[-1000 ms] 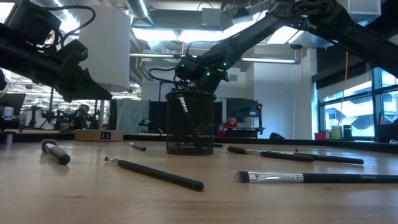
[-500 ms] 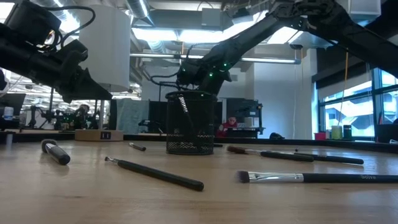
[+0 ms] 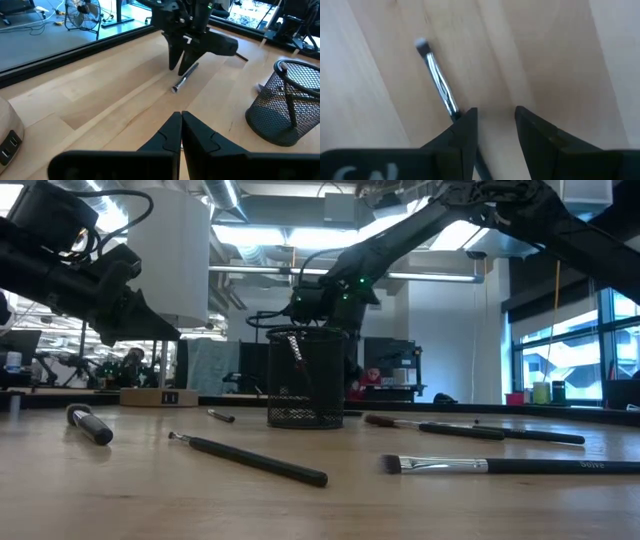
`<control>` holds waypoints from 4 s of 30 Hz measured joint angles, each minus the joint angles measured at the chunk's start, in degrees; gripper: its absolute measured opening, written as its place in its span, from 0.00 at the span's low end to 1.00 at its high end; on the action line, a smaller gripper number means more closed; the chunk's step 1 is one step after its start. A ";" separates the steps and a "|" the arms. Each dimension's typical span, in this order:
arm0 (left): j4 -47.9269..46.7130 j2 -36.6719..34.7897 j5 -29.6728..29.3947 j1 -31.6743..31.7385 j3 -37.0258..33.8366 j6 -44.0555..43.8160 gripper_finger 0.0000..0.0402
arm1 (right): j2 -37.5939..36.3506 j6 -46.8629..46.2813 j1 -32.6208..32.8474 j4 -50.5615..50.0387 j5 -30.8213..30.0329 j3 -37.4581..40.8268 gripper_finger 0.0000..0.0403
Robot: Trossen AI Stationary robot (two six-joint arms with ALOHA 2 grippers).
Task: Sort items
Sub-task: Put the silver eyeshadow brush into the pen holder
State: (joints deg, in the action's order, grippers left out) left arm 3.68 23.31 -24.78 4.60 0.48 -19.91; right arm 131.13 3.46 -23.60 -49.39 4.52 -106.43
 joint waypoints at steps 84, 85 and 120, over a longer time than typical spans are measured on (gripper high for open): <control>-0.48 0.11 6.24 -0.02 0.01 -7.44 0.01 | -27.25 -20.92 -21.49 14.96 -14.69 37.44 0.41; -0.48 0.11 6.22 -0.02 0.01 -7.44 0.01 | -26.65 -20.91 -21.74 14.87 -14.38 37.47 0.40; -0.48 0.11 6.87 -0.02 -0.01 -8.36 0.01 | -25.88 -16.52 -22.19 18.02 -8.27 37.79 0.02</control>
State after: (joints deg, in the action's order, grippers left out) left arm 3.20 23.42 -17.91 4.58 0.47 -28.27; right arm 105.25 -13.06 -45.80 -31.37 -3.75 -68.64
